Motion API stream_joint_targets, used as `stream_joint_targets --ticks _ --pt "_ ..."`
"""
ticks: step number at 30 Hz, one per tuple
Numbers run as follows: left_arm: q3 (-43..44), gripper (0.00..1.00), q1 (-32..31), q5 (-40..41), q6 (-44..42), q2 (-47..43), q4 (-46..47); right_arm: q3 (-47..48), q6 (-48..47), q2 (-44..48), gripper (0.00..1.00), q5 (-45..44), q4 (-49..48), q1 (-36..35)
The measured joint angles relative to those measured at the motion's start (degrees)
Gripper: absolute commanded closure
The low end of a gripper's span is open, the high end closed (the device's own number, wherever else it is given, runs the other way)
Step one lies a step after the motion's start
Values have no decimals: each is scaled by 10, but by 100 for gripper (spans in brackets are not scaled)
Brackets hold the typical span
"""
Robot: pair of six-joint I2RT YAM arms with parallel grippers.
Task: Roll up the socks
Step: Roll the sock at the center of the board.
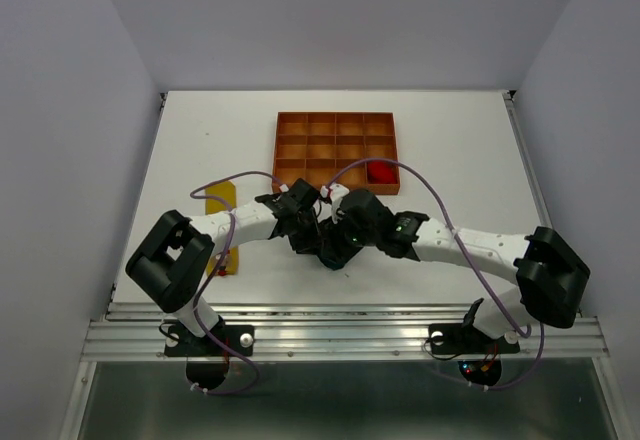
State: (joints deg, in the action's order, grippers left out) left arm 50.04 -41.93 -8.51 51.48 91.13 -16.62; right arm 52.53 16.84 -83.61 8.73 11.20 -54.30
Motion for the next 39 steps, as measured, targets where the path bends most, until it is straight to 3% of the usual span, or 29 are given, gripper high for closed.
stream_joint_targets --ticks 7,13,39 --pt "0 65 0 0 7 0 -6 0 -6 -9 51 -97 1 -33" --pt "0 65 0 0 11 0 -10 -3 -3 -16 51 -129 0 -46" --pt "0 66 -1 0 16 0 -10 -45 -6 -7 51 -150 -9 -89"
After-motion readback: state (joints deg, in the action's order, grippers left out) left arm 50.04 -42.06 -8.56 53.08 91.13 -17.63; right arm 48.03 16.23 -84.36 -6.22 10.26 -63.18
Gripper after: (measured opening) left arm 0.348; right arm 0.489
